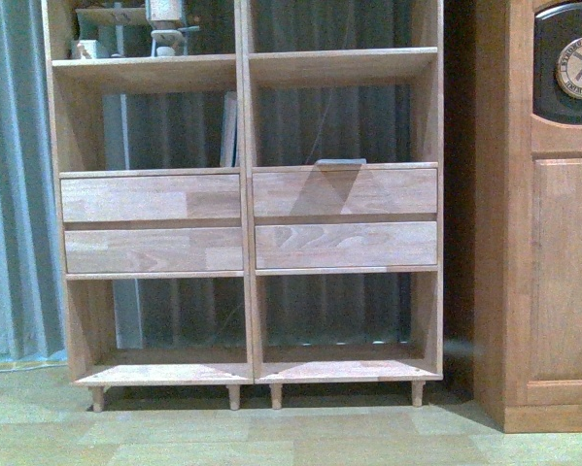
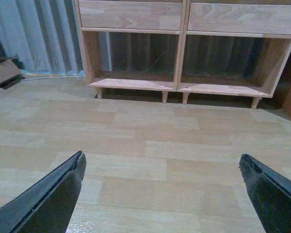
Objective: Organize books on shelf
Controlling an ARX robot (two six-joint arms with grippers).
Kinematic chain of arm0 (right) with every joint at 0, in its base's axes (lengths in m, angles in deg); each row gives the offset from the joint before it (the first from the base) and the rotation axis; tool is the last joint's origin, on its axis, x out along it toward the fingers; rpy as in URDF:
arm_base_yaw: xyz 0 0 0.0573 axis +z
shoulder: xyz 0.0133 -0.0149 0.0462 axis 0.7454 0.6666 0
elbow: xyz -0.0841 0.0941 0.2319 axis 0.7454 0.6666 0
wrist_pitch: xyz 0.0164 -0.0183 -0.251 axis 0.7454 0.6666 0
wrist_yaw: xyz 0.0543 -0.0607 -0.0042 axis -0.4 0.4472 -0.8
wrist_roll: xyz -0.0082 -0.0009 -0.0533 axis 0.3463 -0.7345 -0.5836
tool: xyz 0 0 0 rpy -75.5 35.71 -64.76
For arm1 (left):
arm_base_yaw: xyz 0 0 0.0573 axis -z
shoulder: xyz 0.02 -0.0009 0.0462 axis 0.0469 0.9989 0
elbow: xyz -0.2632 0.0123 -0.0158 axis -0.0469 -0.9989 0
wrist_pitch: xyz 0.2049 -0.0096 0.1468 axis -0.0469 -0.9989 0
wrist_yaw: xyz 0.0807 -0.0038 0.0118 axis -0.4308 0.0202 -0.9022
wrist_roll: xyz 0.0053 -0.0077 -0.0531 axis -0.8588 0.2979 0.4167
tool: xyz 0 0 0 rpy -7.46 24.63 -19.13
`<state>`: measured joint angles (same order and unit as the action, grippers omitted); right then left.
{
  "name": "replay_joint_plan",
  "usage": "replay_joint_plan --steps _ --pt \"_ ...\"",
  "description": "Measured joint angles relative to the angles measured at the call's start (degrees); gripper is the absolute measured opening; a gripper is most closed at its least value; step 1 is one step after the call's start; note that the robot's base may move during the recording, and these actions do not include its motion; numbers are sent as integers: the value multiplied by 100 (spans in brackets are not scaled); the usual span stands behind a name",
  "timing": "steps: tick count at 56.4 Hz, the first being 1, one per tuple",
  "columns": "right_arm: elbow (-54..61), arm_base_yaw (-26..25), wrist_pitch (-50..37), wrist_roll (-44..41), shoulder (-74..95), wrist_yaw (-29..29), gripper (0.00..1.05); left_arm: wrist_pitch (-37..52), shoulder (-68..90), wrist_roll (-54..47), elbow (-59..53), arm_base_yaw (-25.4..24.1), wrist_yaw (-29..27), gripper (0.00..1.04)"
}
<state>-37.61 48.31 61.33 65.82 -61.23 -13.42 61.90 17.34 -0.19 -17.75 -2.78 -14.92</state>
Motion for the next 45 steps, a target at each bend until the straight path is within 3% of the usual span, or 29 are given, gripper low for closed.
replay_joint_plan --steps 45 --pt "0 0 0 0 0 -2 98 -2 0 0 0 0 -2 98"
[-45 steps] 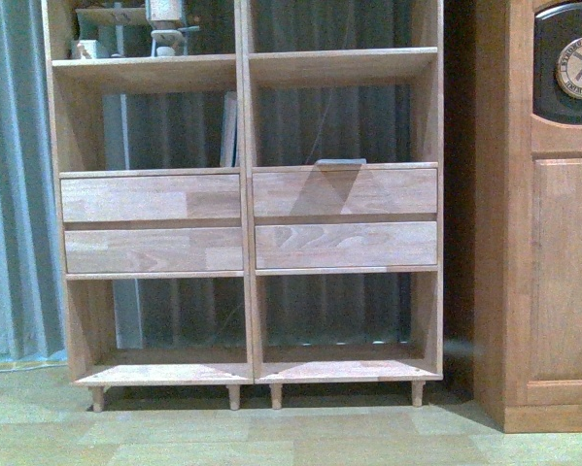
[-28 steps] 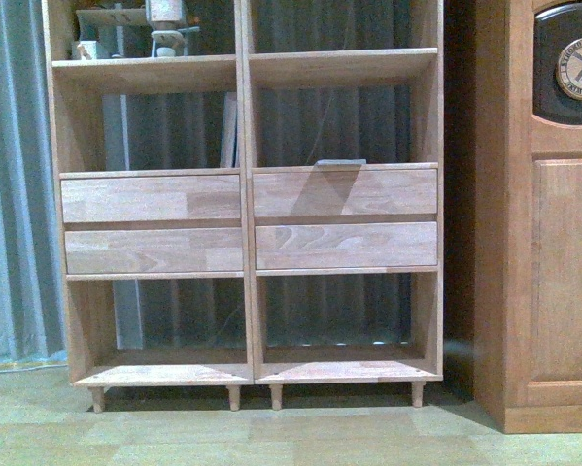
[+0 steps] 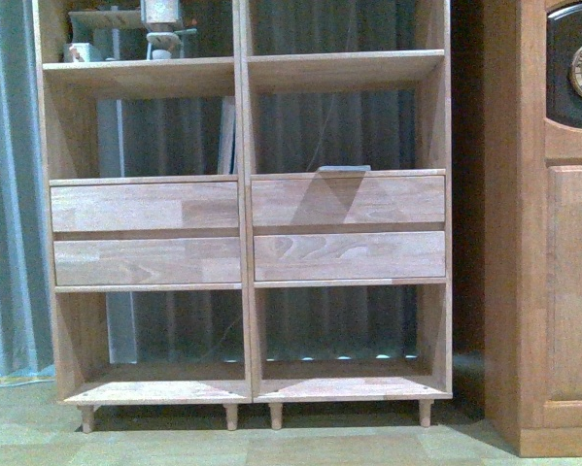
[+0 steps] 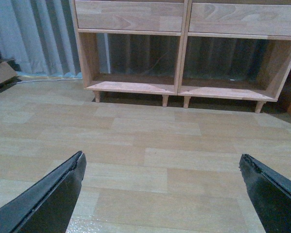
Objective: Organize books on shelf
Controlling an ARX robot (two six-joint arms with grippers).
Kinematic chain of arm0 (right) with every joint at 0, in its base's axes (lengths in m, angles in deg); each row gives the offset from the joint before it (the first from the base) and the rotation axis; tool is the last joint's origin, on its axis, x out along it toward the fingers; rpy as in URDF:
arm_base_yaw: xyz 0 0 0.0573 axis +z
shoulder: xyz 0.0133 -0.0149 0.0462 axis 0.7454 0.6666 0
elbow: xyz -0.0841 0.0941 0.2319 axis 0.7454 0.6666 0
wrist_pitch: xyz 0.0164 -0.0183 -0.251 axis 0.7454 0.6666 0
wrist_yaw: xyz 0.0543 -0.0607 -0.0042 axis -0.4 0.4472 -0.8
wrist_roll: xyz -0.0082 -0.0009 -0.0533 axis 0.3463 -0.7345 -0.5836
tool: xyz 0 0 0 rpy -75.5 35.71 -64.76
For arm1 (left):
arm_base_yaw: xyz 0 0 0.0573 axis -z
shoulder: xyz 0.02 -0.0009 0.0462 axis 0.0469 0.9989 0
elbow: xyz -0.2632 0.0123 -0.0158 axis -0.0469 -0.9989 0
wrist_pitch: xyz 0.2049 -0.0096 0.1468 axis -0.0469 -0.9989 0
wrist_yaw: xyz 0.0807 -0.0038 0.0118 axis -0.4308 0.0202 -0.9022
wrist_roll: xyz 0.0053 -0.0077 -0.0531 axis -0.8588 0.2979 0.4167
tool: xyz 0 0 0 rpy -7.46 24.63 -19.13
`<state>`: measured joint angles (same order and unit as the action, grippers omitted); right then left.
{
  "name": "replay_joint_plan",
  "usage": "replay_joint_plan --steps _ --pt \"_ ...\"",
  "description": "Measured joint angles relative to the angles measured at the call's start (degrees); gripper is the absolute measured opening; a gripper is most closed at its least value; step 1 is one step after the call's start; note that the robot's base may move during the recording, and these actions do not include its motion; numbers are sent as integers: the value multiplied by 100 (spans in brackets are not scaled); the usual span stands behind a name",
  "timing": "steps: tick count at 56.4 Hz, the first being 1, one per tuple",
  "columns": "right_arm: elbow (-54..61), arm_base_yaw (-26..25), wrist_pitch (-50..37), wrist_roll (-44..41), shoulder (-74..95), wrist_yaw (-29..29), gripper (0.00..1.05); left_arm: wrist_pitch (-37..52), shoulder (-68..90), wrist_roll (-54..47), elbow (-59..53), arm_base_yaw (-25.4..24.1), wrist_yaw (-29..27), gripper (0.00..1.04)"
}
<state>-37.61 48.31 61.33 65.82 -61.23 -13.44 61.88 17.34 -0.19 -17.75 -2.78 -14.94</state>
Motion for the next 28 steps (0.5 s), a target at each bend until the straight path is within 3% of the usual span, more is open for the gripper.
replay_joint_plan --steps 28 --pt "0 0 0 0 0 0 98 0 0 0 0 0 2 98"
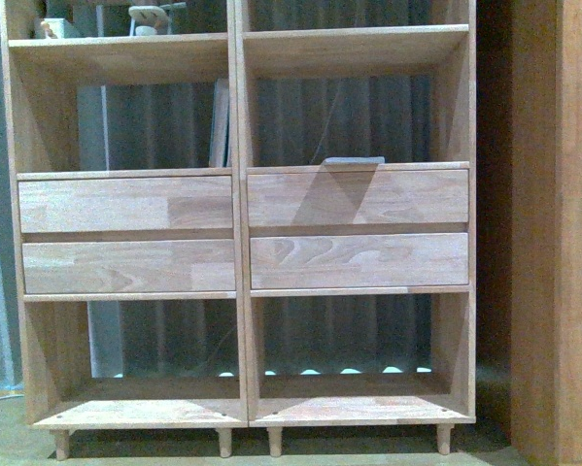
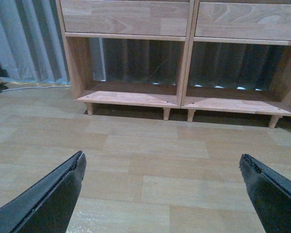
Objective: Organize books on shelf
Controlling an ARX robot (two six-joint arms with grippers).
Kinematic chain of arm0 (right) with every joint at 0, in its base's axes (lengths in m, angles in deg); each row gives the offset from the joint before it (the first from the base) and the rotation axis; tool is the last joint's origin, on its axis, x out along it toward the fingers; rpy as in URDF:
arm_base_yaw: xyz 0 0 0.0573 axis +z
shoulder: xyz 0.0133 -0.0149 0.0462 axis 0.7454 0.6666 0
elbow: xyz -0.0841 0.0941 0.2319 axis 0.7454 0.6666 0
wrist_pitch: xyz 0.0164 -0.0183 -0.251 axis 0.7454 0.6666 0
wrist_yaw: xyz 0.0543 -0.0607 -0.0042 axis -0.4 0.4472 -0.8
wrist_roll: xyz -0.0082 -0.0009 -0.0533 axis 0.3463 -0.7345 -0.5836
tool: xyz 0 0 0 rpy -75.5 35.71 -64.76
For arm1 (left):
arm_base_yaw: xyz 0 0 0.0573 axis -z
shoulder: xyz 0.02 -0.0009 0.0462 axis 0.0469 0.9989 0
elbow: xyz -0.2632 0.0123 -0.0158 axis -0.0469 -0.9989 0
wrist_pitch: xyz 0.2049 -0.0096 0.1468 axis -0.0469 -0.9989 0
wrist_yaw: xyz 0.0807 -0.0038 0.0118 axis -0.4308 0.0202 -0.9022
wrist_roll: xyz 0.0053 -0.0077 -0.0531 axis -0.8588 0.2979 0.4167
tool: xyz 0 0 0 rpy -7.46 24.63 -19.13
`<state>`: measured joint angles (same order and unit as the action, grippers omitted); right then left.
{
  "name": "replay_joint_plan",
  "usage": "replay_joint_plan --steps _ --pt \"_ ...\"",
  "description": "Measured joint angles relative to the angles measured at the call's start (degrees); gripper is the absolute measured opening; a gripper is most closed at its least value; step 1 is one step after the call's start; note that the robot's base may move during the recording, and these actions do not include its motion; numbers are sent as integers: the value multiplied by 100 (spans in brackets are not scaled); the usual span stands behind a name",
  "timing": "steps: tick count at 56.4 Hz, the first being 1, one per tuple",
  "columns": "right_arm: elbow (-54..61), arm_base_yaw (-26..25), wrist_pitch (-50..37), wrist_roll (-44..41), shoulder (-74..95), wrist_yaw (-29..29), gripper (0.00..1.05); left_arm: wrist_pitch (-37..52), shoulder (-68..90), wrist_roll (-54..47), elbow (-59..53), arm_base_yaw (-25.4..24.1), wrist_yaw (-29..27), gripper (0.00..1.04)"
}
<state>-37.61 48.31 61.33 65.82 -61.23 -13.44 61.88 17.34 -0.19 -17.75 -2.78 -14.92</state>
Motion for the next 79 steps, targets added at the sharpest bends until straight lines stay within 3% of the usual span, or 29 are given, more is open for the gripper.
replay_joint_plan --steps 79 --pt "0 0 0 0 -2 0 98 0 -2 0 0 0 4 98"
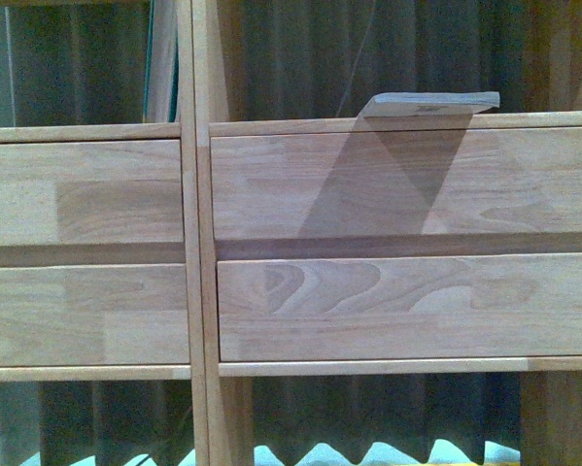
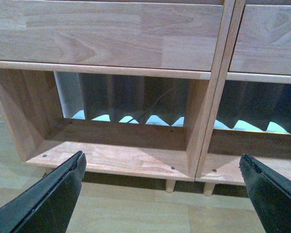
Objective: Organize books on shelf
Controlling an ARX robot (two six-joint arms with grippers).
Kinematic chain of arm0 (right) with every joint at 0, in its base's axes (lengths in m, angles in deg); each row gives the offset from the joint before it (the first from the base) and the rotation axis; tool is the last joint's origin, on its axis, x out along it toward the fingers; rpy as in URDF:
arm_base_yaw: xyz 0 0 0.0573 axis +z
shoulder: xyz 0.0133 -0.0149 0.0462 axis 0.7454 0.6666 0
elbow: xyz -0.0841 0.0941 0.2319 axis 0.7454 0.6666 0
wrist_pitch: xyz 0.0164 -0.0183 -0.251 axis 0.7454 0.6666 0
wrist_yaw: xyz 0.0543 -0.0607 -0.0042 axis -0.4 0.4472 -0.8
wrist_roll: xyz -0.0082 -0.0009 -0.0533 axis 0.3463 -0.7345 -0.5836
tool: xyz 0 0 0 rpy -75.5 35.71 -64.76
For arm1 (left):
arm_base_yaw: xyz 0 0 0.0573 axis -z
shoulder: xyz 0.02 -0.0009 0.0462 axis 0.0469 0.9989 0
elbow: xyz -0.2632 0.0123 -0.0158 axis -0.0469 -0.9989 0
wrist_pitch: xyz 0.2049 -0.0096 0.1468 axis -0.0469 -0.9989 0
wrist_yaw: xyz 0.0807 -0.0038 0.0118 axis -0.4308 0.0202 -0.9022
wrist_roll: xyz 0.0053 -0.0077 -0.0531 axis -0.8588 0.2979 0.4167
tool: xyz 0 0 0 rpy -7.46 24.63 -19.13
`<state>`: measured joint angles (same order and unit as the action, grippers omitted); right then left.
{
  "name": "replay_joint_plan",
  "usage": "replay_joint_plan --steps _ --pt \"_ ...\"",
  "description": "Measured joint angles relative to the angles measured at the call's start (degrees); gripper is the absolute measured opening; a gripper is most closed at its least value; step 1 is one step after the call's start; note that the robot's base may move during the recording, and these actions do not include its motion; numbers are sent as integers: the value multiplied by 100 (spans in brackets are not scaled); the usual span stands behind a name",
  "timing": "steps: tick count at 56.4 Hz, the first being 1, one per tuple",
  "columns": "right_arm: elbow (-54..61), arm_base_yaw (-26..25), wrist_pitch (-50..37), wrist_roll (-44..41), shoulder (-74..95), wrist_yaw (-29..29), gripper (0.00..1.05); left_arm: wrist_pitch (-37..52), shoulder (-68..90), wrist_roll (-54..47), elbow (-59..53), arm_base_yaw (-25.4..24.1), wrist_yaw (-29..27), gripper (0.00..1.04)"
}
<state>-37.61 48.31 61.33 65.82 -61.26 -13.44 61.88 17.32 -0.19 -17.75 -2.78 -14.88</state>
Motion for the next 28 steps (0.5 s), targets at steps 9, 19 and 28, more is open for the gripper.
replay_joint_plan --steps 9,19,28 --pt "0 0 0 0 0 0 98 0 0 0 0 0 -7 98" --pt "0 0 0 0 0 4 98 -2 2 0 0 0 -4 98" --pt "0 0 0 0 0 4 98 -2 0 0 0 0 -7 98"
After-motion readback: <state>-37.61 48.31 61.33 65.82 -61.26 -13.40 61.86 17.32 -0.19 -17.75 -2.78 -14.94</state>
